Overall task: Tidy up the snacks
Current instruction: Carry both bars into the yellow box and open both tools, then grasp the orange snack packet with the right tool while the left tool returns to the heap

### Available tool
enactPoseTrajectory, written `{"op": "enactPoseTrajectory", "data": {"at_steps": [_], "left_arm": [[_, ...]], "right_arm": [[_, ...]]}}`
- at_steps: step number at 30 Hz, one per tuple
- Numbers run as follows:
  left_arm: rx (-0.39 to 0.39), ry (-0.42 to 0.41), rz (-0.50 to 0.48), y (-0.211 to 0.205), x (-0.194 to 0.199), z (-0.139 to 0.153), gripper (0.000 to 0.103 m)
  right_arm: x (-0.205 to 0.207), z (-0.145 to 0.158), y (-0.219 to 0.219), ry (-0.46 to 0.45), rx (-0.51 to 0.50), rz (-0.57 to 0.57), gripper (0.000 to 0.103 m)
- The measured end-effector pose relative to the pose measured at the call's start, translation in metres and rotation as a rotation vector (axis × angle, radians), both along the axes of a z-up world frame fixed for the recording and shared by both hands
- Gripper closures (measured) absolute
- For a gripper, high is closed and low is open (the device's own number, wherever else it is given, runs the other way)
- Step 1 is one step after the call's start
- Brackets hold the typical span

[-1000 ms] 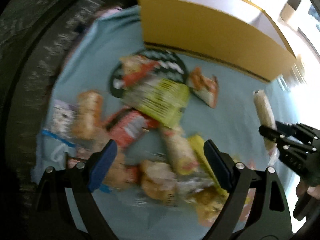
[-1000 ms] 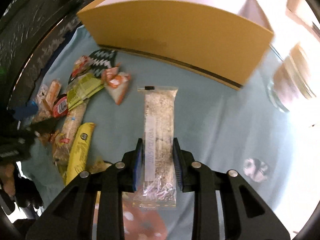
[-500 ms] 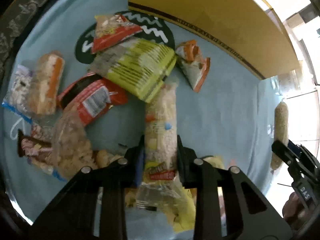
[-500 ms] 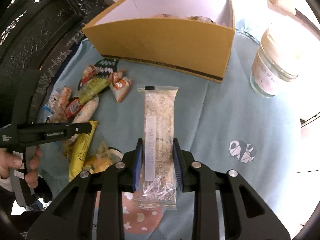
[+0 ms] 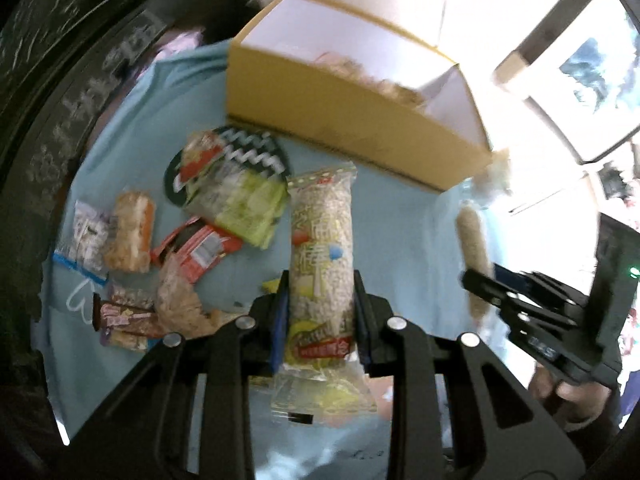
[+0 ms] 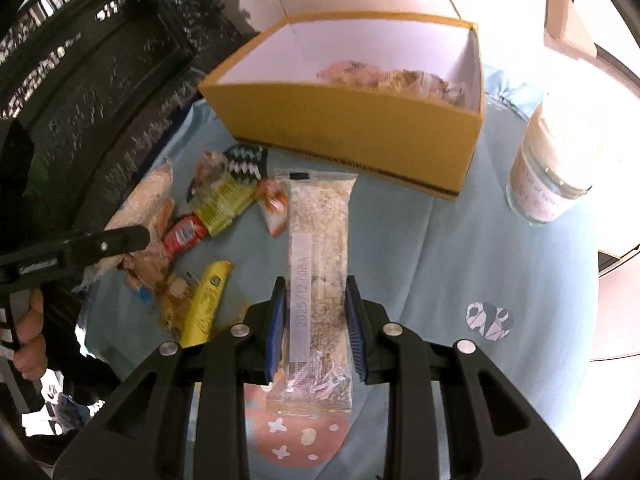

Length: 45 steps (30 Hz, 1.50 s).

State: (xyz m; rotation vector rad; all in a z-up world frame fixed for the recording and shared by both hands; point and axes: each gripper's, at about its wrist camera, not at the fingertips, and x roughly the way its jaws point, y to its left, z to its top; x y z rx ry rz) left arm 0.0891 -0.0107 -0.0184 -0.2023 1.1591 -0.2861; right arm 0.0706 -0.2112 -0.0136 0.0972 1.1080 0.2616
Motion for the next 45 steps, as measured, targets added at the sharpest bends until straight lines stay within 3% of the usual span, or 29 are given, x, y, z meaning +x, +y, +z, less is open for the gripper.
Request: {"op": "enactPoseTrajectory", "data": {"at_steps": [5, 11, 15, 20, 22, 23, 24, 27, 34, 39, 45], "left_arm": [[0.03, -0.087, -0.021, -0.018, 0.021, 0.031, 0.076], [0.055, -0.2, -0.052, -0.047, 0.087, 0.069, 0.075], [0.081, -0.229, -0.052, -0.069, 0.142, 0.074, 0.075], [0.13, -0.2, -0.034, -0.091, 0.2, 0.053, 0.075], [0.121, -0.186, 0.001, -0.092, 0.213, 0.041, 0.061], [0.126, -0.184, 0.021, -0.092, 0.216, 0.038, 0.025], [0.165, -0.203, 0.067, -0.091, 0.217, 0.036, 0.01], [0.186, -0.249, 0.09, -0.084, 0.209, 0.037, 0.01], [0.239, -0.221, 0.081, -0.047, 0.169, 0.03, 0.01], [0.267, -0.175, 0.134, -0.004, 0.126, 0.009, 0.01], [0.328, -0.08, 0.219, 0.059, 0.068, -0.029, 0.01]], "right_arm": [[0.011, 0.03, -0.011, -0.087, 0.011, -0.033, 0.074], [0.055, 0.073, -0.033, -0.209, 0.036, -0.116, 0.074], [0.094, 0.083, -0.038, -0.239, 0.051, -0.16, 0.074], [0.142, 0.071, -0.037, -0.235, 0.034, -0.195, 0.074], [0.158, 0.059, -0.04, -0.231, 0.031, -0.241, 0.07], [0.163, 0.055, -0.044, -0.222, 0.023, -0.259, 0.067], [0.167, 0.049, -0.047, -0.201, 0.009, -0.28, 0.057], [0.16, 0.041, -0.053, -0.194, 0.01, -0.324, 0.05], [0.11, 0.023, -0.024, -0.181, -0.067, -0.172, 0.05], [0.083, -0.013, 0.006, -0.095, -0.058, -0.097, 0.05], [0.072, -0.05, 0.065, -0.042, -0.113, 0.079, 0.05]]}}
